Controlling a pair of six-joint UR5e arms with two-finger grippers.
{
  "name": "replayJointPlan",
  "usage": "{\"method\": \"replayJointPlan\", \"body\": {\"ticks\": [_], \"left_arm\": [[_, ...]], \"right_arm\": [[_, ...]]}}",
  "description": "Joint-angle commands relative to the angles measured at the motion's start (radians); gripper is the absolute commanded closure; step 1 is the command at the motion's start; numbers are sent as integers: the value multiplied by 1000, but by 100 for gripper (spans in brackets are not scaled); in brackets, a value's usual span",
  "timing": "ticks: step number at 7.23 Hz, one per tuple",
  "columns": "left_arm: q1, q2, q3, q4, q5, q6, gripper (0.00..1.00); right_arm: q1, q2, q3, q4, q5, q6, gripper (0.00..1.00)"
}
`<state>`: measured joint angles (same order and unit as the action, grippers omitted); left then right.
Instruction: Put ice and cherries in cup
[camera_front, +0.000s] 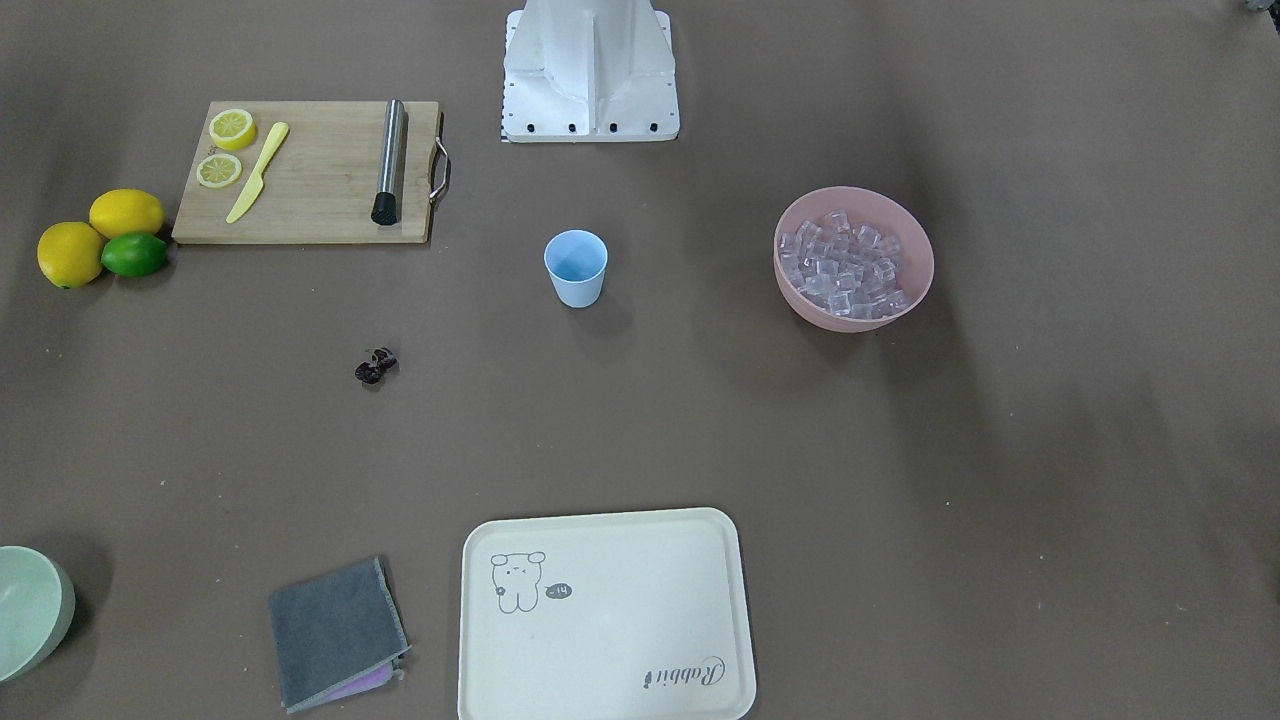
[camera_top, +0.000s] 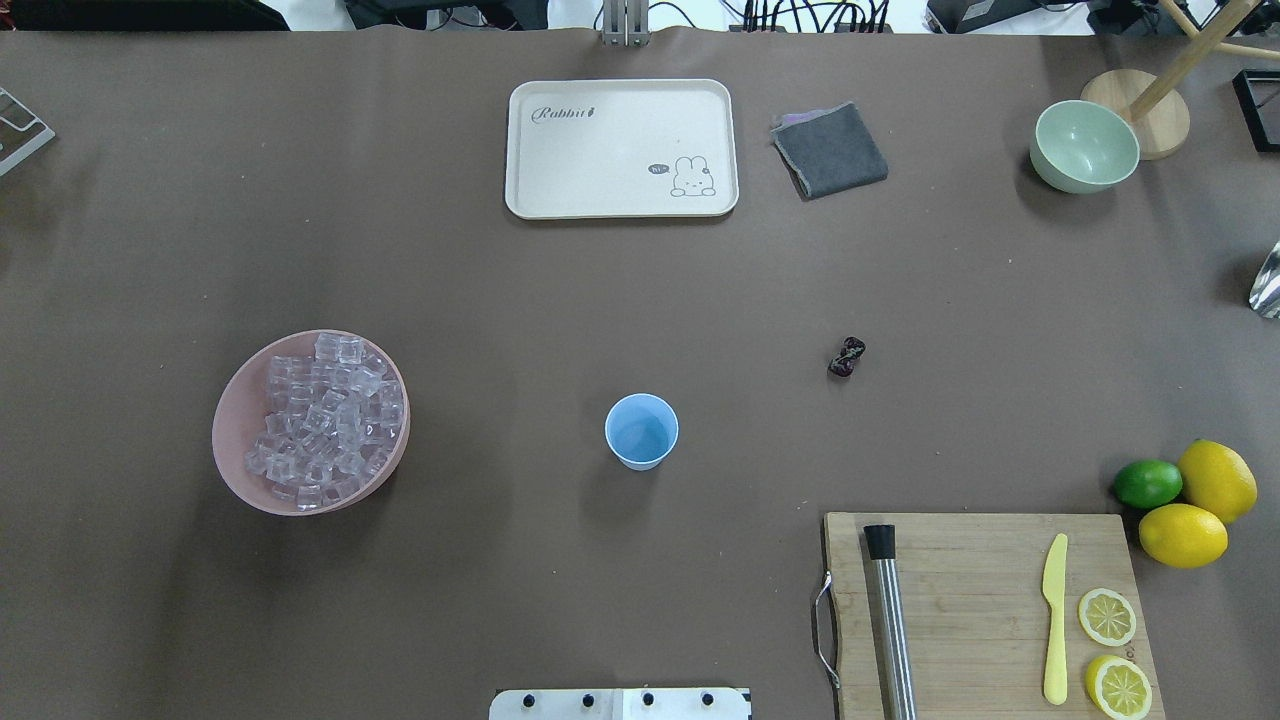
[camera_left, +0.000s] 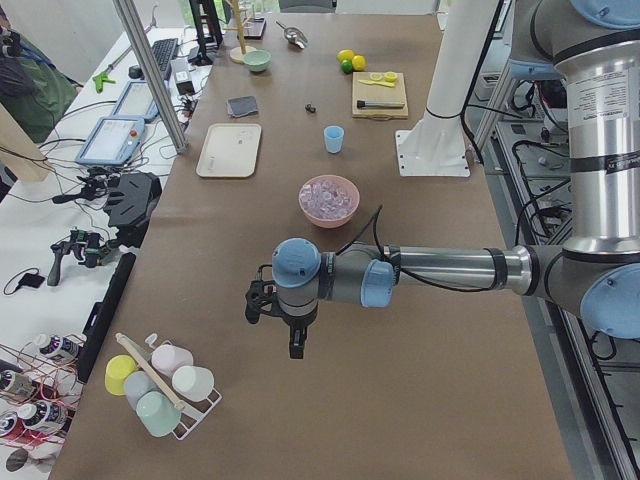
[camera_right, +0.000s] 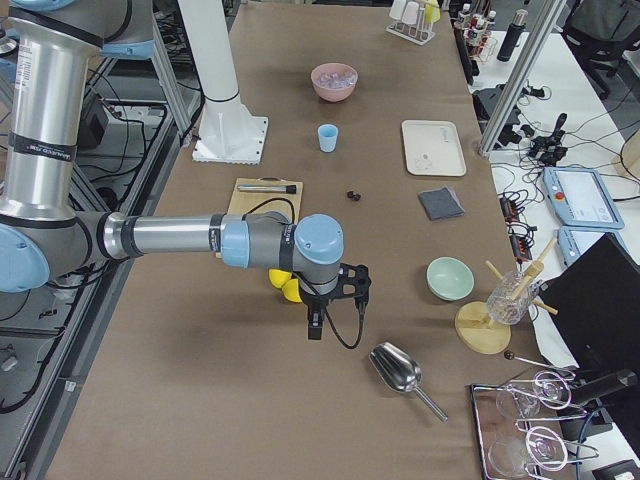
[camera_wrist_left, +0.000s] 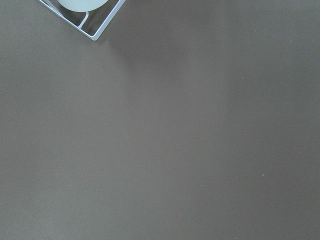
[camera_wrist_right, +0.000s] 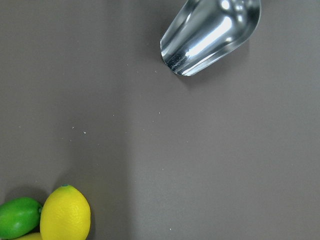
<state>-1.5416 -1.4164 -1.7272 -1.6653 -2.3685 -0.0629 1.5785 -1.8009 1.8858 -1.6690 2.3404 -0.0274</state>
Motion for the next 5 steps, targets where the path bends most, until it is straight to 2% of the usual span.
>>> {"method": "replayJointPlan", "body": {"ticks": [1, 2, 3, 5], "left_arm": [[0, 1, -2, -1, 0, 0, 2], [0, 1, -3, -1, 0, 0, 2], [2, -1, -3, -1, 0, 0, 2], [0, -1, -3, -1, 0, 0, 2]], "right_arm": [[0, 2, 29, 41, 8, -6, 0], [-2, -15, 13, 101, 38, -44, 0], [1, -29, 6, 118, 107, -57, 0], [2, -20, 34, 123, 115, -52, 0]]}}
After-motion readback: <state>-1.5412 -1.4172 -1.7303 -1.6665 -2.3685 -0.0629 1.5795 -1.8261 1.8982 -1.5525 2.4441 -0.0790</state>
